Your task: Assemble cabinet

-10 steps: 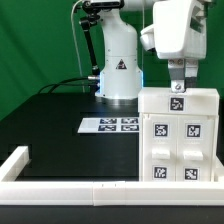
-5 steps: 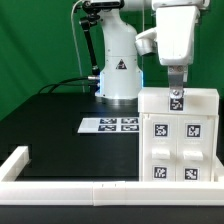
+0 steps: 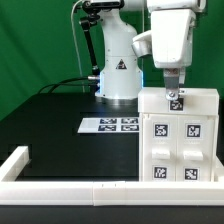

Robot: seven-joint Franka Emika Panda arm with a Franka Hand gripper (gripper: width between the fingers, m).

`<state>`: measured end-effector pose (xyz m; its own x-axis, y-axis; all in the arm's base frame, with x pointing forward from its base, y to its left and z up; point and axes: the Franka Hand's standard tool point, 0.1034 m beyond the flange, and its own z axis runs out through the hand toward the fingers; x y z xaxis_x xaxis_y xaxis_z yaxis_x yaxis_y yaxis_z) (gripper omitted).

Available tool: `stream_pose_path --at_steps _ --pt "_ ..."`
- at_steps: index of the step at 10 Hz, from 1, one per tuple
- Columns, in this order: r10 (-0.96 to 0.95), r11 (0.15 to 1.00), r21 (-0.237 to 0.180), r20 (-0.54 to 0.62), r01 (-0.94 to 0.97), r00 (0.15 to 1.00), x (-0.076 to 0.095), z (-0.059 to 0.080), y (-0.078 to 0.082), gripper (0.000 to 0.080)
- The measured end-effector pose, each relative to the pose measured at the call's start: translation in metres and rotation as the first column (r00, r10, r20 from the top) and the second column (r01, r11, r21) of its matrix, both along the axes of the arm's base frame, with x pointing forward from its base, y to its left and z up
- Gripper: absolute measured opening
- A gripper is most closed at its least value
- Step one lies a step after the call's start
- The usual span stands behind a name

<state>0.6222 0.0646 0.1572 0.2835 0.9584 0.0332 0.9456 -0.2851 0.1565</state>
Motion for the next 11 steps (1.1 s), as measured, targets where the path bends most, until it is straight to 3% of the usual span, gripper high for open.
stream_pose_path --at_steps 2,4,7,11 --pt "-0.058 0.998 0.01 0.0 0.058 0.998 -0.0001 -0.0001 -0.0001 0.0556" --pt "-0.233 0.972 0.043 -0.001 0.233 0.973 -0.0003 0.0 -0.0001 0.0556" --pt "-0.5 0.862 0.099 -0.002 0.498 0.866 0.0002 0.0004 0.0 0.0556" --pt "-0.748 0.652 0.149 -0.037 0.744 0.663 0.0011 0.0013 0.0004 0.0557"
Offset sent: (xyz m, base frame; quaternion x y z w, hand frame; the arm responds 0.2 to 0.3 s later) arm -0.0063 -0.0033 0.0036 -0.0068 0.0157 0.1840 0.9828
